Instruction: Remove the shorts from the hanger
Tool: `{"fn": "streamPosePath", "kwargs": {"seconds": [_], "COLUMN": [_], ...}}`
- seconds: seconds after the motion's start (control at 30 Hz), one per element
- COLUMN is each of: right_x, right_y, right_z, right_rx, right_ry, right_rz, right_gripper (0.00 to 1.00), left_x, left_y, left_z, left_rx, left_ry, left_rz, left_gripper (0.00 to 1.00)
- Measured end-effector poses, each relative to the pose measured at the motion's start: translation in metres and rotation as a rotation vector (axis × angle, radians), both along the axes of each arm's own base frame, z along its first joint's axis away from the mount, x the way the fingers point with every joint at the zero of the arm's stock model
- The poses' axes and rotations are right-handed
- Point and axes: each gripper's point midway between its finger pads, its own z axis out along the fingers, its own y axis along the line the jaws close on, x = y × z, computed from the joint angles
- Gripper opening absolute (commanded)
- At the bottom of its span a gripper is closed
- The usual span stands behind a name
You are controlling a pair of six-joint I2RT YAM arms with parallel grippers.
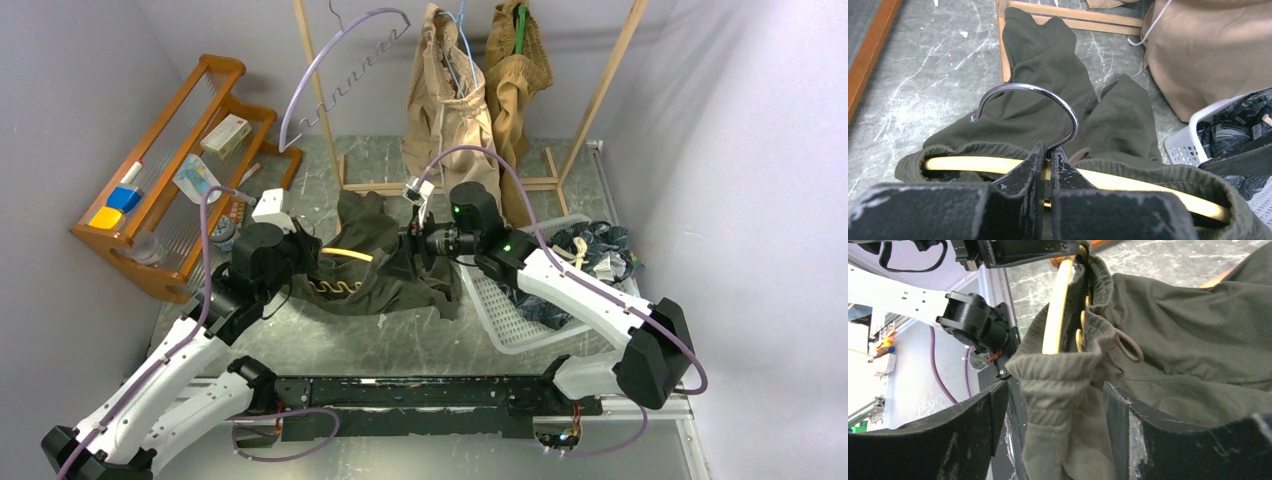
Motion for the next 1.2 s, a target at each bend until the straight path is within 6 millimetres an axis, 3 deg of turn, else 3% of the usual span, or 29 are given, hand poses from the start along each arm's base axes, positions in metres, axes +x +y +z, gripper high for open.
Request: {"fn": "streamPosePath", "kwargs": {"seconds": [0.07, 0.2, 0.37, 0.57, 0.6, 0.7, 0.77, 0.9, 1.03, 1.2], "right_x": [-0.003, -0.008, -0.003, 0.005, 0.005, 0.007, 0.007, 0.008, 0.008, 0.01], "right_y": [0.006, 0.016, 0.017, 0.016, 0.016, 0.018, 0.018, 0.019, 0.02, 0.02], "right_z": [-0.001, -0.007, -0.009, -0.01, -0.01, -0.008, -0.006, -0.005, -0.004, -0.003], "right_rx": [-0.004, -0.019, -0.04, -0.049, -0.049, -0.04, -0.032, -0.026, -0.023, -0.019], "right_ry": [0.0, 0.003, -0.017, -0.027, -0.028, -0.032, -0.036, -0.035, -0.036, -0.037], "right_rz": [0.021, 0.047, 0.024, -0.019, -0.021, -0.027, -0.028, -0.03, -0.033, -0.041], "right_gripper": [0.57, 0.52, 0.67, 0.41, 0.4, 0.41, 0.52, 0.58, 0.56, 0.36], "left_x": [0.001, 0.003, 0.004, 0.004, 0.004, 0.005, 0.006, 0.006, 0.005, 0.004], "left_y": [0.0, 0.0, 0.0, 0.0, 0.001, 0.001, 0.001, 0.002, 0.003, 0.003], "left_z": [-0.001, -0.002, -0.005, -0.006, -0.006, -0.006, -0.005, -0.006, -0.01, -0.011], "left_rx": [0.01, 0.029, 0.04, 0.044, 0.046, 0.051, 0.055, 0.066, 0.075, 0.079], "left_ry": [0.007, 0.027, 0.038, 0.045, 0.046, 0.05, 0.053, 0.067, 0.081, 0.087], "left_rz": [0.001, 0.003, 0.005, 0.006, 0.006, 0.012, 0.015, 0.018, 0.019, 0.02], "left_gripper": [0.07, 0.07, 0.07, 0.07, 0.07, 0.07, 0.07, 0.07, 0.07, 0.07]}}
